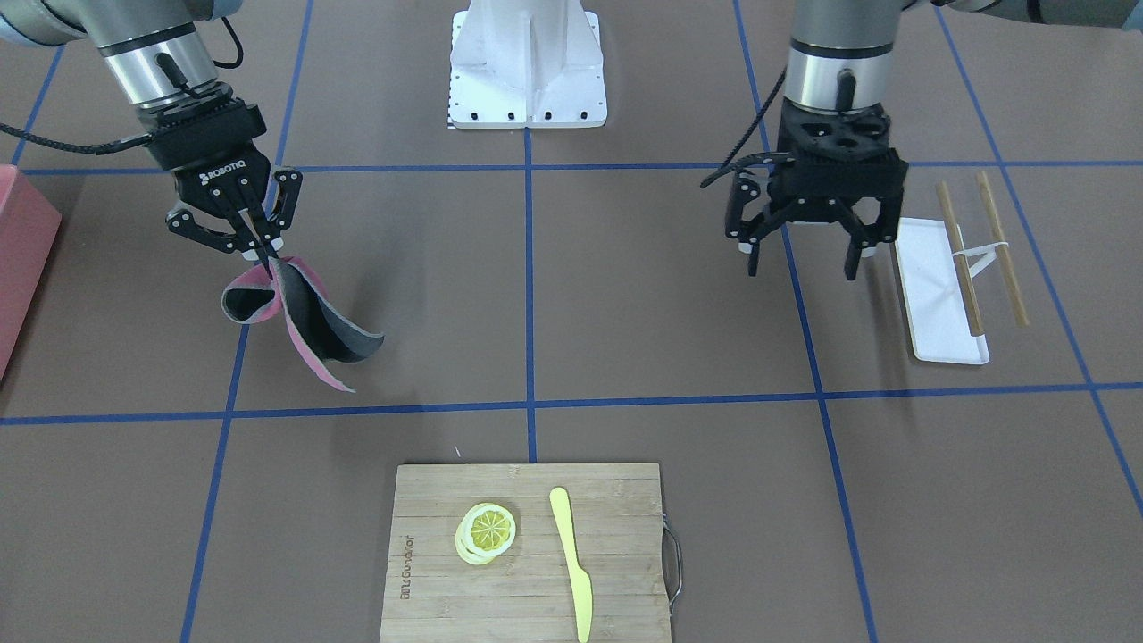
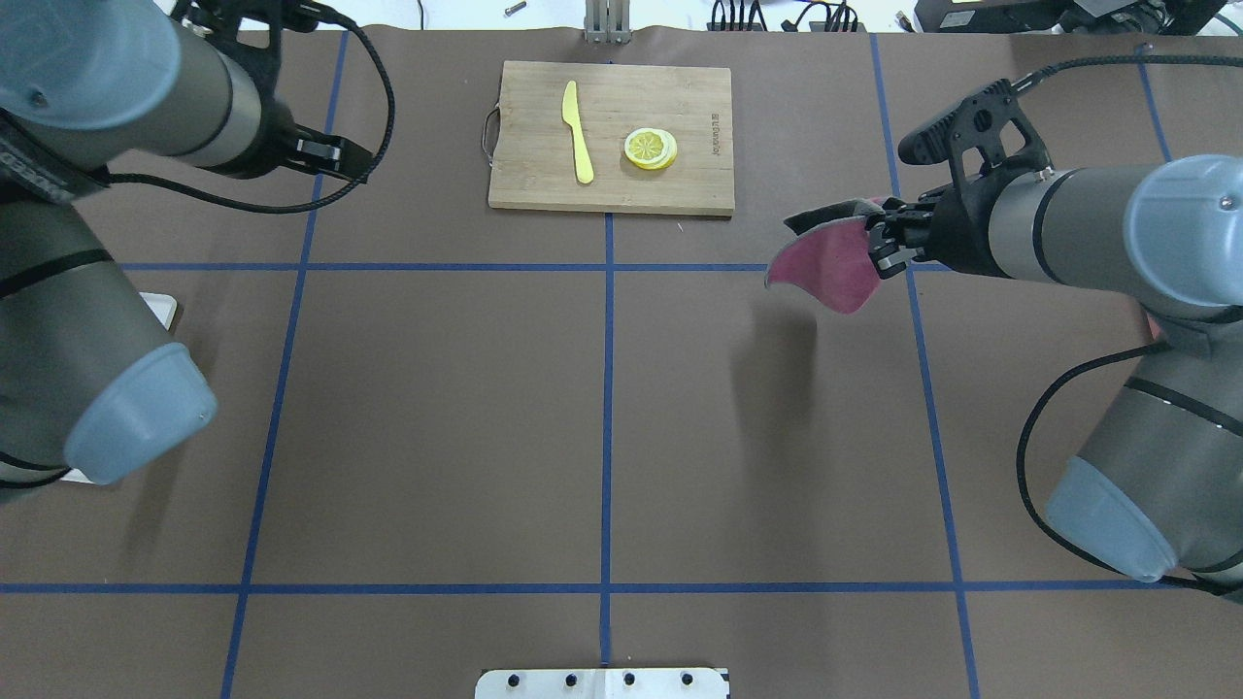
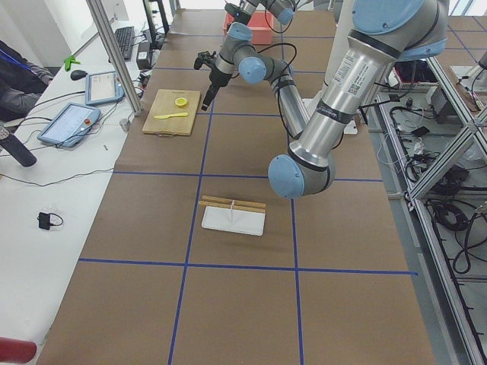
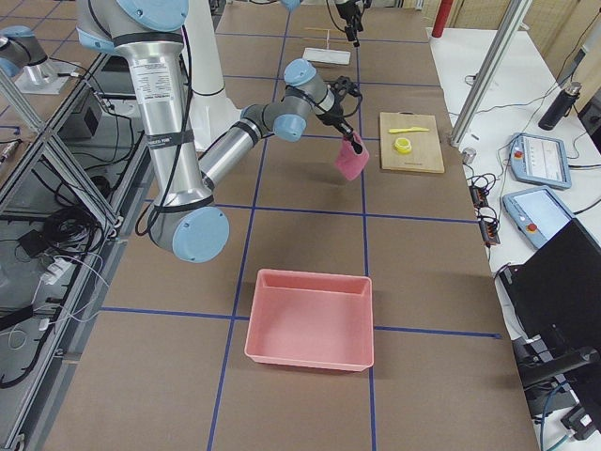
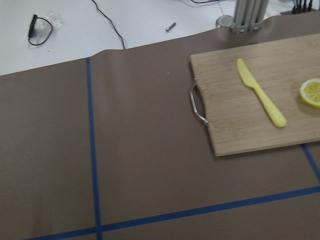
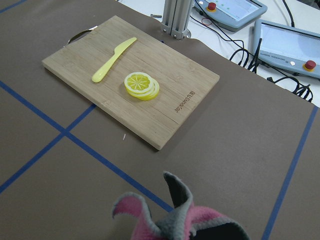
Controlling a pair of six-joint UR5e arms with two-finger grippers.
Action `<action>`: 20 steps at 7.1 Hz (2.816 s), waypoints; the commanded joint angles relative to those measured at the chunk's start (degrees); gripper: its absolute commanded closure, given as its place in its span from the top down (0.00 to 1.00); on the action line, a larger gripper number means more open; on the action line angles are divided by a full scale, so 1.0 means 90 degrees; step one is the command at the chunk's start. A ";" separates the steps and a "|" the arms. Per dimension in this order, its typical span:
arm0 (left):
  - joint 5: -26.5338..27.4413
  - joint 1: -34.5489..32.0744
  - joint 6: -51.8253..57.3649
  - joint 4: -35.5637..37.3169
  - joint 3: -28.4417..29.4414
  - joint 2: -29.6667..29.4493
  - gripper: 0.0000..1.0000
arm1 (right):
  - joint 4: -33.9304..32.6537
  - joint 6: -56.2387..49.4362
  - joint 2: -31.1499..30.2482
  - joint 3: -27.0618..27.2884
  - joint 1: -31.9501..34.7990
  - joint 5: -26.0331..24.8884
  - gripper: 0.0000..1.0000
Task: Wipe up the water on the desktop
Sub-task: 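Open the left gripper and withdraw while the right gripper pulls the cloth away, then lower the cloth with the right gripper onto the table nearer the robot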
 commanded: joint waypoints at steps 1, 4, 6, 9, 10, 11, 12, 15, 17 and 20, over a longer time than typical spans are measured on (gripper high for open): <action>-0.1181 -0.1671 0.2244 0.0200 0.0141 0.0781 0.99 | -0.0042 -0.0056 -0.0367 -0.0027 0.0263 0.0122 0.00; -0.2983 -0.4048 0.3844 0.0182 0.2399 0.1164 0.99 | -0.0487 -0.0056 -0.0427 -0.0018 0.0313 0.0142 0.00; -0.3004 -0.4531 0.4480 -0.0131 0.3080 0.1466 0.99 | -0.1512 -0.0056 -0.0902 0.0487 0.0362 0.0191 0.00; -0.3023 -0.4570 0.4480 -0.0132 0.3102 0.1644 0.99 | -0.2102 0.1710 -0.0849 0.0511 -0.0715 0.0377 0.00; -0.3033 -0.4570 0.4480 -0.0131 0.3102 0.1644 0.99 | -0.2422 0.2765 -0.0296 0.0394 -0.1273 0.0202 0.00; -0.3043 -0.4570 0.4471 -0.0131 0.3102 0.1644 0.99 | -0.2899 0.3724 0.0493 0.0142 -0.1801 -0.0215 0.00; -0.3043 -0.4570 0.4471 -0.0122 0.3102 0.1644 0.99 | -0.3097 0.4826 0.1236 -0.0247 -0.2309 -0.0606 0.00; -0.3062 -0.4570 0.4480 -0.0112 0.3083 0.1644 0.99 | -0.3060 0.7017 0.2771 -0.1234 -0.2830 -0.1388 0.00; -0.3062 -0.4570 0.4480 -0.0102 0.3083 0.1644 0.99 | -0.3060 0.7795 0.2983 -0.1473 -0.2939 -0.1752 0.00; -0.3072 -0.4560 0.4471 -0.0063 0.3092 0.1673 0.99 | -0.3128 0.6140 0.1251 -0.0081 -0.2851 -0.1394 0.00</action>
